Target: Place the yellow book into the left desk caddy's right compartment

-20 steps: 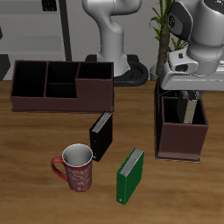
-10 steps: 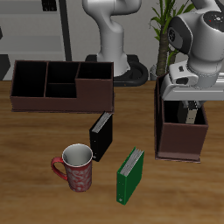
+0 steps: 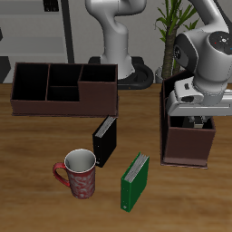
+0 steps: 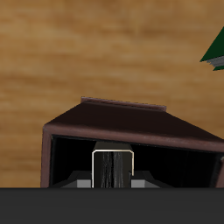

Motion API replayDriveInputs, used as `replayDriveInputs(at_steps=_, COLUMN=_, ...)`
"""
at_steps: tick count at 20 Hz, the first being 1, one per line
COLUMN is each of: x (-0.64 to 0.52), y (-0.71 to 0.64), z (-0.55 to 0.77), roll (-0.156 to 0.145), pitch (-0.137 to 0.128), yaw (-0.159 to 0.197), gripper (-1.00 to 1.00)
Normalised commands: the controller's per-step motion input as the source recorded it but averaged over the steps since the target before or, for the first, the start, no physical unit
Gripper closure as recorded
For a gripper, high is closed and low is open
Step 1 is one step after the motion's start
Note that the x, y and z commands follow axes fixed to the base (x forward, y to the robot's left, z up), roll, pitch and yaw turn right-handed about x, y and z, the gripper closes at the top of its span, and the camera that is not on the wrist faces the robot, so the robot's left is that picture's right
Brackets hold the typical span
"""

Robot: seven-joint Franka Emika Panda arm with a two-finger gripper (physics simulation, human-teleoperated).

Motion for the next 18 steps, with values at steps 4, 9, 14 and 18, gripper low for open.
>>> replayDriveInputs(at_steps=4, x=0.05, y=-0.11, z=-0.17, roll=-0.004, pitch=0.019, yaw=-0.007, gripper=1.00)
replayDriveInputs(at_steps=9, x=0.06, y=-0.11, z=-0.23, roll=-0.002, pitch=0.046, yaw=-0.009, gripper=-1.00)
replayDriveInputs(at_steps=14, x=0.01, y=0.02, z=-0.01, roll=0.005, pitch=0.005, yaw=0.012, gripper=-1.00)
replayDriveInputs(at_steps=18, x=0.00, y=-0.05, z=0.05, roll=-0.008, pitch=-0.001, yaw=-0.008, gripper=-1.00)
